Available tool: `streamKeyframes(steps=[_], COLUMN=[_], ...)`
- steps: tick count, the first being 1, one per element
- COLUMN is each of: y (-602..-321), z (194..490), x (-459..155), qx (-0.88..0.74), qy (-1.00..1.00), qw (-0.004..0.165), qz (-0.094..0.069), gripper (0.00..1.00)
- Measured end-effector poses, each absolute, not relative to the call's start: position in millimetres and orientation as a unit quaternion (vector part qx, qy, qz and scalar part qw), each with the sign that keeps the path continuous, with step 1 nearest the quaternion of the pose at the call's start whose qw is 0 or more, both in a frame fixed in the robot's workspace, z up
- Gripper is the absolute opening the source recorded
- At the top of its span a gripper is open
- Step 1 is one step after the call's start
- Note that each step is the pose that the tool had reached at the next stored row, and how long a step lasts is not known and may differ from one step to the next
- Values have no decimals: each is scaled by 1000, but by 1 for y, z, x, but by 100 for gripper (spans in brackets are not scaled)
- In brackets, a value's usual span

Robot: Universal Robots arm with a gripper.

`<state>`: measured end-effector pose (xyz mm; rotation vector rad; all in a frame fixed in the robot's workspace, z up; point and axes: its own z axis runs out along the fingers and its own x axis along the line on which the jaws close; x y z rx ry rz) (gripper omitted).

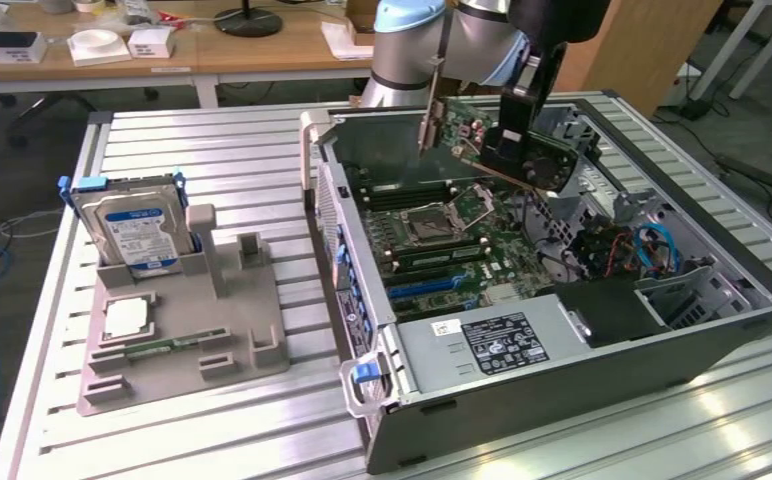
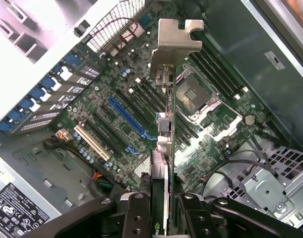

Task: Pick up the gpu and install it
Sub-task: 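Insert the gpu into the slot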

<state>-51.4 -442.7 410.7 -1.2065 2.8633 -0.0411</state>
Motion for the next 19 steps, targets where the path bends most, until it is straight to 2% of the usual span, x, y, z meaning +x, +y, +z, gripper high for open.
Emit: streamKeyframes(steps=[19], y=[-443], z=[411], x=[-51], qx=[-465], qy=[885], qw=[18], qz=[-12], gripper=[27])
